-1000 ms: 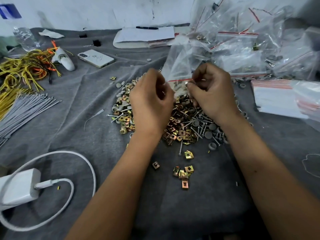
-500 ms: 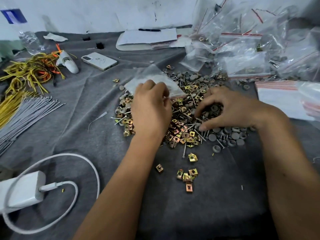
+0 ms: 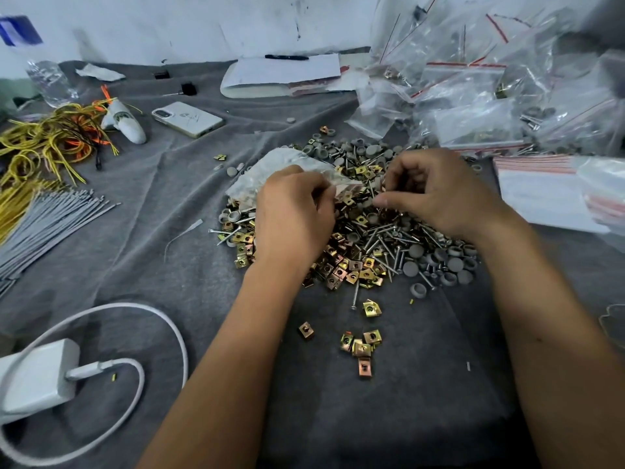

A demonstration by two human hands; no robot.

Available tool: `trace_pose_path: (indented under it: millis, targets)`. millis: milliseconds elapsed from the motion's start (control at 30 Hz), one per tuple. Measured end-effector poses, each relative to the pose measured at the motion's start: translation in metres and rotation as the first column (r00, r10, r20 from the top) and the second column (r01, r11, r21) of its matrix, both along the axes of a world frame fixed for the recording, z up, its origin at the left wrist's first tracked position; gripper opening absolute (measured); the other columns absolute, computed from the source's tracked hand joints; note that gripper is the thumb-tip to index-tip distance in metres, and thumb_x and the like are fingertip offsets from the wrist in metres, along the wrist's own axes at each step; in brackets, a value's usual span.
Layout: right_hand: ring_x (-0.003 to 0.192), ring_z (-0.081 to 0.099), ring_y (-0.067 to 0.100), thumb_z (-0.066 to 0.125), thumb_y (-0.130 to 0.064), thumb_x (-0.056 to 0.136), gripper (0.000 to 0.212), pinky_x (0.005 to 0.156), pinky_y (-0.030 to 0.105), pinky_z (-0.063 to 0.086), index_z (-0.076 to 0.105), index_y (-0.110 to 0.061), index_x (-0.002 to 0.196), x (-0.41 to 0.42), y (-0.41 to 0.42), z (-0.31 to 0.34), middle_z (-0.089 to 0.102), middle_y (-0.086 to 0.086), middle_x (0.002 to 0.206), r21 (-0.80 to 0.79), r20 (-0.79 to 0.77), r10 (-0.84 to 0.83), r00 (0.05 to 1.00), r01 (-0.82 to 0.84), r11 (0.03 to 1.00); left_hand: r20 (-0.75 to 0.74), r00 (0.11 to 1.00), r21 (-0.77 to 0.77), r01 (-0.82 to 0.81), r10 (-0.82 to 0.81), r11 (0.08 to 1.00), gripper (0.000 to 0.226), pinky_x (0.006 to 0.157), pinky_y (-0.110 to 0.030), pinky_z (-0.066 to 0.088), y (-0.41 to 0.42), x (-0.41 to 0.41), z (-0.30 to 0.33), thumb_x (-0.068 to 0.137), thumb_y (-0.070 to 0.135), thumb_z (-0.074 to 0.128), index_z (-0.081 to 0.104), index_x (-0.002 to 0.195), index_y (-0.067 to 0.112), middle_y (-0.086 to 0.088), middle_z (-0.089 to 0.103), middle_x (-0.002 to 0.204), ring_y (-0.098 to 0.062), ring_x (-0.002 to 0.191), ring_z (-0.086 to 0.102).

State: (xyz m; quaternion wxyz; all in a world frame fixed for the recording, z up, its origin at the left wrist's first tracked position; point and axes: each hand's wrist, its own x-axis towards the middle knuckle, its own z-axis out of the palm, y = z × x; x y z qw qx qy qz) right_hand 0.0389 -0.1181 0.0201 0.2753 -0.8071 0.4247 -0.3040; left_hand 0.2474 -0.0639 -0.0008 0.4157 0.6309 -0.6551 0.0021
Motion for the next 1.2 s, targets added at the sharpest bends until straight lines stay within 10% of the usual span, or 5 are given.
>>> trace_pose_path:
  millis: [233,733,967,1200]
  targets:
    - [0.063,0.07,0.014,0.086,-0.01,0.08,0.014,0.064,0.024,0.058,0.076,-0.007,0.09,0.015,0.005,0.0,0.077,0.004,0.08,-0.022,0.565,-0.015,0.825,0.033,0.999,-0.158,0.987,0.0,0.0,0.0,1.0,0.016,0.071,-0.031,0.051,0.0,-0.007,0.001,0.091,0.008,0.066,0.081,0.085,0.009,-0.003,0.072,0.082,-0.016,0.076,0.063]
    - [0.082,0.077,0.025,0.073,0.009,0.086,0.012,0.072,0.029,0.062,0.068,-0.001,0.091,0.047,0.015,-0.011,0.078,0.014,0.094,-0.012,0.737,0.096,0.669,-0.13,0.991,-0.313,0.948,-0.204,0.001,-0.066,0.979,0.014,0.07,-0.041,0.054,0.005,-0.014,0.008,0.094,0.015,0.071,0.084,0.099,0.013,-0.003,0.074,0.085,-0.015,0.077,0.067]
    - [0.063,0.071,0.001,0.073,-0.009,0.093,0.011,0.052,0.019,0.053,0.063,-0.012,0.09,0.044,0.01,-0.02,0.071,-0.015,0.07,-0.121,0.337,0.083,0.938,-0.044,0.992,-0.215,0.976,-0.374,-0.076,-0.007,0.924,0.011,0.058,-0.021,0.042,0.004,-0.012,0.005,0.091,0.011,0.073,0.083,0.092,0.007,-0.005,0.064,0.075,-0.012,0.064,0.055]
    - [0.083,0.076,0.014,0.079,-0.009,0.087,0.014,0.072,0.038,0.063,0.079,-0.008,0.101,0.05,0.009,-0.019,0.078,-0.001,0.103,-0.188,0.325,0.053,0.944,0.01,0.982,-0.166,0.984,-0.463,-0.135,0.063,0.876,0.009,0.057,-0.025,0.04,0.002,-0.012,0.001,0.091,0.007,0.074,0.08,0.091,0.002,-0.01,0.059,0.075,-0.017,0.063,0.053]
